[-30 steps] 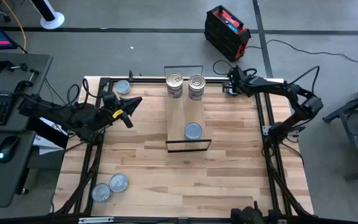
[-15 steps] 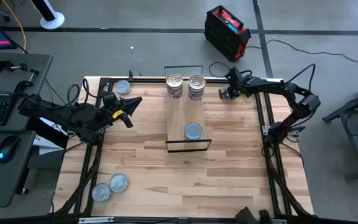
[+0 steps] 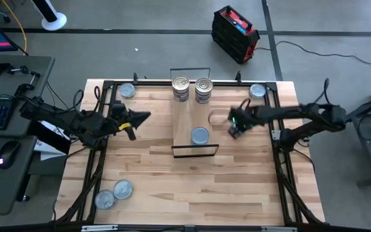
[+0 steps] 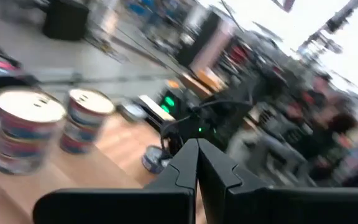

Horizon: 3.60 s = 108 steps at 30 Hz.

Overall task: Stack canned seafood by type on shelf
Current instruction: Put the blue tuna can on the shelf

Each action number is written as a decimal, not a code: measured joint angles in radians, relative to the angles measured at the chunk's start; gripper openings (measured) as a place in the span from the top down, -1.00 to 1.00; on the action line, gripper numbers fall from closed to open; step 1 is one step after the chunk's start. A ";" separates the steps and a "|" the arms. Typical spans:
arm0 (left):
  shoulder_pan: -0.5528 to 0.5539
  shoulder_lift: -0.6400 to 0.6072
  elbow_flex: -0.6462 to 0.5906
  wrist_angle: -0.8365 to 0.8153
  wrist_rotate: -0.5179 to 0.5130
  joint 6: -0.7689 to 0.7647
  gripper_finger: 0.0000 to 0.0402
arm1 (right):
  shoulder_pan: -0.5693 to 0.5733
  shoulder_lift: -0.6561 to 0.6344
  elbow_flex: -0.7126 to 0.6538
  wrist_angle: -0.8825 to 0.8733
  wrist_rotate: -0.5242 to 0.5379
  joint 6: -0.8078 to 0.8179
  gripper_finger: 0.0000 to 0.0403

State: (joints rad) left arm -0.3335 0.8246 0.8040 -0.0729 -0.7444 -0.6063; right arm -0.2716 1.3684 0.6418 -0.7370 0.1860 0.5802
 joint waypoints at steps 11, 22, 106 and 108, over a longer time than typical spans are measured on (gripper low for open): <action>-0.177 0.000 0.000 -0.129 0.365 -0.064 1.00 | 0.638 -0.017 0.065 -0.054 -0.118 0.725 1.00; -0.507 0.189 0.000 -0.150 0.287 -0.253 1.00 | 0.961 0.348 0.417 -0.032 -0.172 0.769 1.00; -0.439 0.922 0.258 -0.488 0.250 -0.149 1.00 | 0.811 0.698 1.140 0.056 0.221 0.269 0.99; -0.476 0.899 0.258 -0.541 0.221 -0.204 1.00 | 0.809 0.699 1.140 0.089 0.165 0.284 0.94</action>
State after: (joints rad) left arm -0.8098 1.7238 1.0622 -0.6143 -0.5236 -0.8099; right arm 0.5375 2.0669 1.7817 -0.6481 0.3506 0.8644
